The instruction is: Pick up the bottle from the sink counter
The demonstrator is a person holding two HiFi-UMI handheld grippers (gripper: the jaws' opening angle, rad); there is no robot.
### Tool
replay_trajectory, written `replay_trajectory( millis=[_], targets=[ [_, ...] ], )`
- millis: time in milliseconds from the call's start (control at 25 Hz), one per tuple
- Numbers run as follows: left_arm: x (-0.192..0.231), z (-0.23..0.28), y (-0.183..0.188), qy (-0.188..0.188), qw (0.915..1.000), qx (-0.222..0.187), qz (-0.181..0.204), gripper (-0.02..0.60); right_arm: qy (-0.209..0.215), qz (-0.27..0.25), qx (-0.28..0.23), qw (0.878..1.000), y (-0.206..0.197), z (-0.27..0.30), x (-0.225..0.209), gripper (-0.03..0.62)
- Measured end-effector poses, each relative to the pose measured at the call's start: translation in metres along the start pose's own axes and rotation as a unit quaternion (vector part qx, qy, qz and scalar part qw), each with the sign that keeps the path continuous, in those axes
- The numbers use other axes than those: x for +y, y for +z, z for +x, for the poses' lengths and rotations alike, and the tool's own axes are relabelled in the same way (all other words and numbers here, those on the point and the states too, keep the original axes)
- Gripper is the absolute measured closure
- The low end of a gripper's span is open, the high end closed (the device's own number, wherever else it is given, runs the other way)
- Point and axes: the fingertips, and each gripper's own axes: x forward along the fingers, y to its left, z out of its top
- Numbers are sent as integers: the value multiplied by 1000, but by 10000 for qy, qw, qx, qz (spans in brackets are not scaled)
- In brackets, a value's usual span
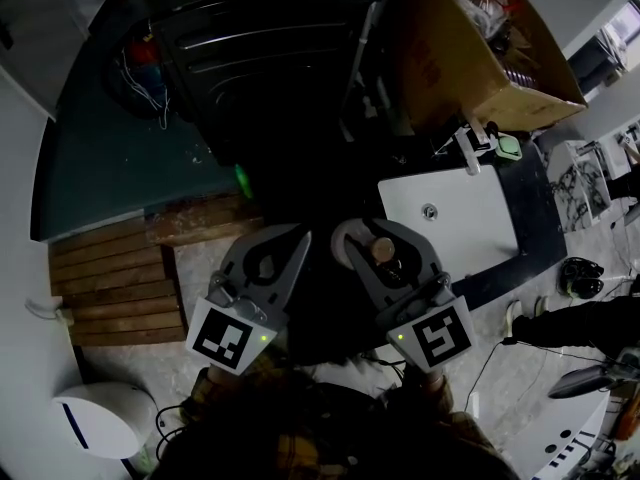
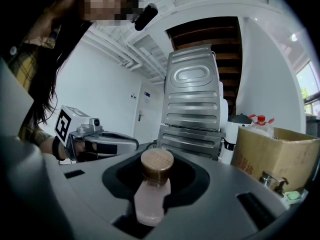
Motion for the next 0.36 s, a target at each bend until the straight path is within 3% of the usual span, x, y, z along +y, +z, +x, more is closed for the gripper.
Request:
replay_trajectory(
  millis=[360],
  targets=[
    [9, 7, -4, 2, 10000, 32, -84, 561, 48, -22, 22, 10000, -2, 10, -6, 474]
  ],
)
